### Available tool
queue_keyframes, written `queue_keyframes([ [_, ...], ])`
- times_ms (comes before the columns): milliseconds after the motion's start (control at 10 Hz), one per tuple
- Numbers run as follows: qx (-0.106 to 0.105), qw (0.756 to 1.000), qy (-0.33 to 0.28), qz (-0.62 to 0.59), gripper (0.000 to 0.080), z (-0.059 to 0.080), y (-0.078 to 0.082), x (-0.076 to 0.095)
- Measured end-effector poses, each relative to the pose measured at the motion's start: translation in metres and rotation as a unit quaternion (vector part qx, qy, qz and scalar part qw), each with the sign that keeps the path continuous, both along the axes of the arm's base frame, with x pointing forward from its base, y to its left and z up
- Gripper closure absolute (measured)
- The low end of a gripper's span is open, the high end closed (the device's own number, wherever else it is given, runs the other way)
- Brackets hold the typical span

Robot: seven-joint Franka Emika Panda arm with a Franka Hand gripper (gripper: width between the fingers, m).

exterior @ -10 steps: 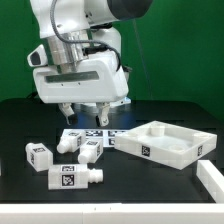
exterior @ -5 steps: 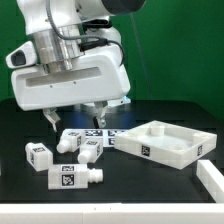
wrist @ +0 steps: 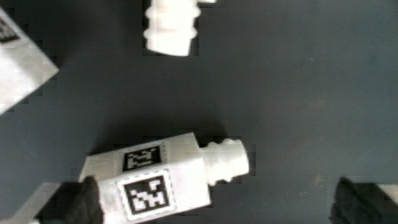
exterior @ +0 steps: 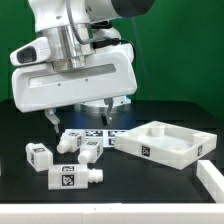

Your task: Assemble square table

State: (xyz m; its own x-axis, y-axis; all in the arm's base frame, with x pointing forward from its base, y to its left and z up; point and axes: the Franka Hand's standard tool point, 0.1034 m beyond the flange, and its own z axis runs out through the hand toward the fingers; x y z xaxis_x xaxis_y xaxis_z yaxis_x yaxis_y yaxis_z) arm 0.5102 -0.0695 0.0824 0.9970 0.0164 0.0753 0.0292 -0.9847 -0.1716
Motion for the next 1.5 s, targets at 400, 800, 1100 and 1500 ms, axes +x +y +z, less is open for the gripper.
queue_keyframes([
  [400, -0.042, 0.964, -0.025, 0.260, 0.0150, -0.012, -0.012, 0.069],
  [800, -0.053, 0.919, -0.037, 0.388, 0.0150, -0.019, -0.017, 0.069],
  [1100, -0.045, 0.893, -0.017, 0.448, 0.0150, -0.040, -0.028, 0.037],
  [1500, -0.051, 0.874, -0.016, 0.484, 0.0150, -0.060, -0.032, 0.021],
])
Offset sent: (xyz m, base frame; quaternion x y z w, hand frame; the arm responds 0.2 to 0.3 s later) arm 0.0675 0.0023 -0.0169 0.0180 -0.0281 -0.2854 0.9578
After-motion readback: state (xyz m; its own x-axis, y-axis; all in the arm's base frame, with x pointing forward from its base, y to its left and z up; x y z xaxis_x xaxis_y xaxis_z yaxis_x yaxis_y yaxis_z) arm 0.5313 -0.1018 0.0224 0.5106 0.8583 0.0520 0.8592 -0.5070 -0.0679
